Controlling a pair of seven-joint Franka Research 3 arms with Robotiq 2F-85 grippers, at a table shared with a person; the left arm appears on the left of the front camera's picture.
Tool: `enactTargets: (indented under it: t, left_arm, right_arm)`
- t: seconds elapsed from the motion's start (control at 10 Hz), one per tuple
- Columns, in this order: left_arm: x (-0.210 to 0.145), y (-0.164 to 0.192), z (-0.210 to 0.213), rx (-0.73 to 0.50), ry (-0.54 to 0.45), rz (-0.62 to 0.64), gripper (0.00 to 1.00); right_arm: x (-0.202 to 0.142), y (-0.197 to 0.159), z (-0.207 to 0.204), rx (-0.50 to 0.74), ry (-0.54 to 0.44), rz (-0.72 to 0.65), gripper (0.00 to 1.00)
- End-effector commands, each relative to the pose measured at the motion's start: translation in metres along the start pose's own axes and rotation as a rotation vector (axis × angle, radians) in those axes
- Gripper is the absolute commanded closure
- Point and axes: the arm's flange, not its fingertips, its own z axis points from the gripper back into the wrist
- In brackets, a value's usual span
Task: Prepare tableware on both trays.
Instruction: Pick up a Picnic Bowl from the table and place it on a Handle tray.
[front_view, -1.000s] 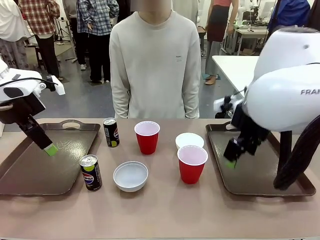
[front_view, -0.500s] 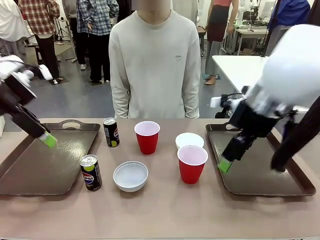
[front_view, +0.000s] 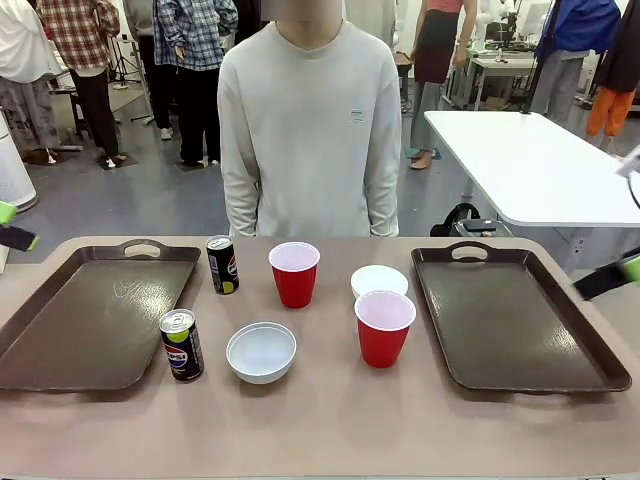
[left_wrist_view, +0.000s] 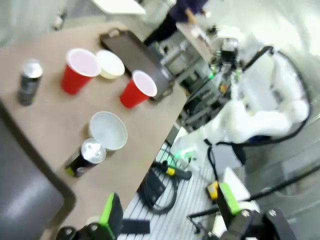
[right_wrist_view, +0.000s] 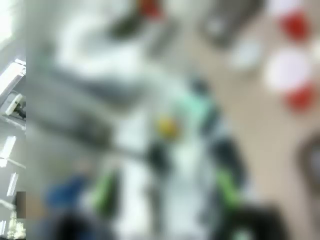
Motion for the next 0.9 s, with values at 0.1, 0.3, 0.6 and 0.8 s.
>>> enactTargets:
  t: [0.1,0.3,0.6,0.8]
  left_arm:
    - [-0.015,0.036,0.029,-0.007,-0.062,0.114,0.0]
    - [-0.022,0.046,0.041,0.016,-0.066,0.156,0.0]
    - [-0.03,0.052,0.045,0.031,-0.064,0.192,0.0]
    - [-0.03,0.052,0.045,0.031,-0.064,0.192,0.0]
  right_arm:
    - [-0.015,-0.027,0.04,0.263,-0.362,-0.145,0.0]
    - [-0.015,-0.033,0.044,0.175,-0.412,-0.233,0.0]
    - [-0.008,-0.032,0.03,0.06,-0.303,-0.292,0.0]
    - [-0.022,-0.047,0.049,0.162,-0.397,-0.237,0.0]
